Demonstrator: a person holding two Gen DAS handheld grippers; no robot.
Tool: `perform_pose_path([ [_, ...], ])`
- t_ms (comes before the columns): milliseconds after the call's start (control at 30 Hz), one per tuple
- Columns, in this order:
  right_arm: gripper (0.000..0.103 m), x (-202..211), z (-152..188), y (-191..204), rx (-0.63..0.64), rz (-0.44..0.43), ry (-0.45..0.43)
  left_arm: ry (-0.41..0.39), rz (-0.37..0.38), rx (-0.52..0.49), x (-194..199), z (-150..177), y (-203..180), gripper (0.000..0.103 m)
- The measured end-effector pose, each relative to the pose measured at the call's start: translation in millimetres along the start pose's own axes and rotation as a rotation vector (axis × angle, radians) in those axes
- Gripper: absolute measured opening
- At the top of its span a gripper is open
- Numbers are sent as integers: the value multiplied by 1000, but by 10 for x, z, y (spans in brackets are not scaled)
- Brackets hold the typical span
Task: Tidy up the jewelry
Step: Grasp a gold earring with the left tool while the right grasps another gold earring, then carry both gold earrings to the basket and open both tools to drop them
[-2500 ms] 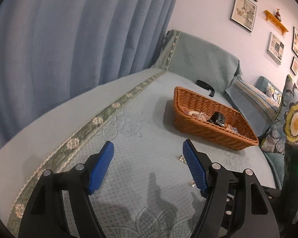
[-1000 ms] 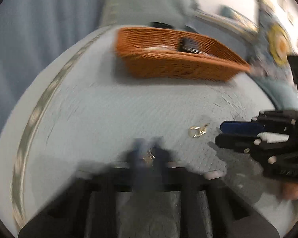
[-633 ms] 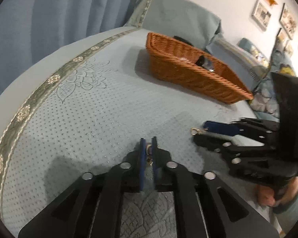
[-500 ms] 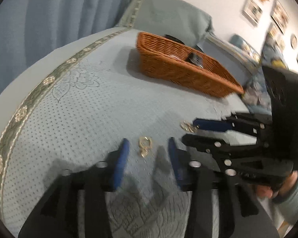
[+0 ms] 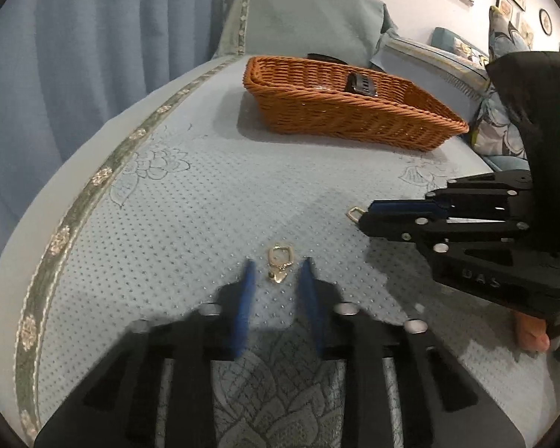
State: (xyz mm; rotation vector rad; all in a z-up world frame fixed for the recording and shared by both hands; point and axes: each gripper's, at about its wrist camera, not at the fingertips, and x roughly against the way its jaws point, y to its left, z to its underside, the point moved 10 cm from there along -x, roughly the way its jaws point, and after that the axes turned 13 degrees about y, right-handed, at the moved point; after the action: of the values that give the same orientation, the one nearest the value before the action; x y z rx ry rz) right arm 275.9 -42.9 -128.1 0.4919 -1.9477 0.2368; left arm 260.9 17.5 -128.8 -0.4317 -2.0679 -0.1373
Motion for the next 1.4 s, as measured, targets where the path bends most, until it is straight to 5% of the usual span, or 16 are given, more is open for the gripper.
perform_pose_path([
  [300,9,290,106,-78,-72,-67,-78,-77,53,-10,179,-33,-44,9],
  [567,9,816,178,-298,-121,-63,-159,-283,207,-39,785,-267,-341,9],
  [900,9,1479,-181,-1012,-222,4,-285,-414,264,-135,1054,-1024,-767,9],
  [1033,9,1484,-420,-1279,-251,31,-293,-408,312,-133,947,-1371,-800,9],
  [1400,9,704,-783,-1999,-411,-18,-145,-217,195,19,-145,-2060,-502,9],
])
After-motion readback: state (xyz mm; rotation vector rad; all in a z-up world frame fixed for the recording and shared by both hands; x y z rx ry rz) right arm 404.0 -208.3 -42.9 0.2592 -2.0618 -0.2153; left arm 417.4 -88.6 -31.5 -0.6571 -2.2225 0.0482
